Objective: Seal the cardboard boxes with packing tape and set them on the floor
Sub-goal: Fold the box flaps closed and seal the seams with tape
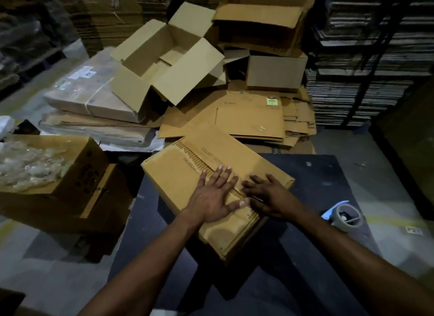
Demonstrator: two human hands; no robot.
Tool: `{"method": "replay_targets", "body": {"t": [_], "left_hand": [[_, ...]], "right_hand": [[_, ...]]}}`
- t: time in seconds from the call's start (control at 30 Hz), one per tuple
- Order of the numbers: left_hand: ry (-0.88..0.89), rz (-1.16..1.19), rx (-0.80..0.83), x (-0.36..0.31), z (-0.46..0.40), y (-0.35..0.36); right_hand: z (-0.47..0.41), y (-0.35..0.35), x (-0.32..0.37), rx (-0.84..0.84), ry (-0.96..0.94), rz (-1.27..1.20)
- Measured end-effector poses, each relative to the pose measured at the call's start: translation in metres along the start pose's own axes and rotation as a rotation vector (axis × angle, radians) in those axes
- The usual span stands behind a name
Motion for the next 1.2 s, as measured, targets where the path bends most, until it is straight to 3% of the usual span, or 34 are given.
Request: {"method": "replay_targets", "body": {"t": [0.1,0.17,0.27,0.4,0.47,0.73,0.83,1.0,1.1,1.2], "left_hand": [[-0.009,0.002,0.015,0.002,-0.007,0.007],[-0.005,-0.009,-0.013,0.004,-0.007,0.009],[-0.022,-0.002,-0.067,-0.003,-0.011,0.010],[-0.100,0.009,-0.093,-0.027,-0.022,0.013],[-0.157,0.020,-0.082,-0.041,-0.028,0.018],[-0.386,0.084,-0.104,-0.106,-0.042,0.029],[-0.451,0.111,-0.086,-0.124,-0.056,0.034],[-0.527,0.158,-0.105,-0.147,-0.095,0.029],[-0.462,0.186,-0.094,-0.156,-0.112,0.026],[-0.316,0.177,-0.032,-0.143,-0.108,0.018]], "right_hand": [[0.047,-0.020,-0.048,-0.422,0.205,-0.274],[0.086,-0.026,-0.101,-0.505,0.446,-0.236],[0.132,-0.011,-0.172,-0.150,0.734,-0.082],[0.161,0.032,-0.227,0.378,0.765,0.124],[0.167,0.040,-0.241,0.434,0.761,0.117],[0.168,0.038,-0.276,0.346,0.727,0.251],[0.179,0.037,-0.295,0.234,0.755,0.146],[0.175,-0.054,-0.311,-0.223,0.822,0.005],[0.157,-0.122,-0.273,-0.470,0.813,-0.107],[0.123,-0.151,-0.227,-0.528,0.715,-0.409]]}}
Point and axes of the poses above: each hand's wrist, its own z-axis away from the middle knuckle, its own y-axis out of the palm, x = y × z, the point moved 7 cm from there along -z, towards the middle knuckle, and after that the axes turned 4 degrees about z, right-handed, at the moved point
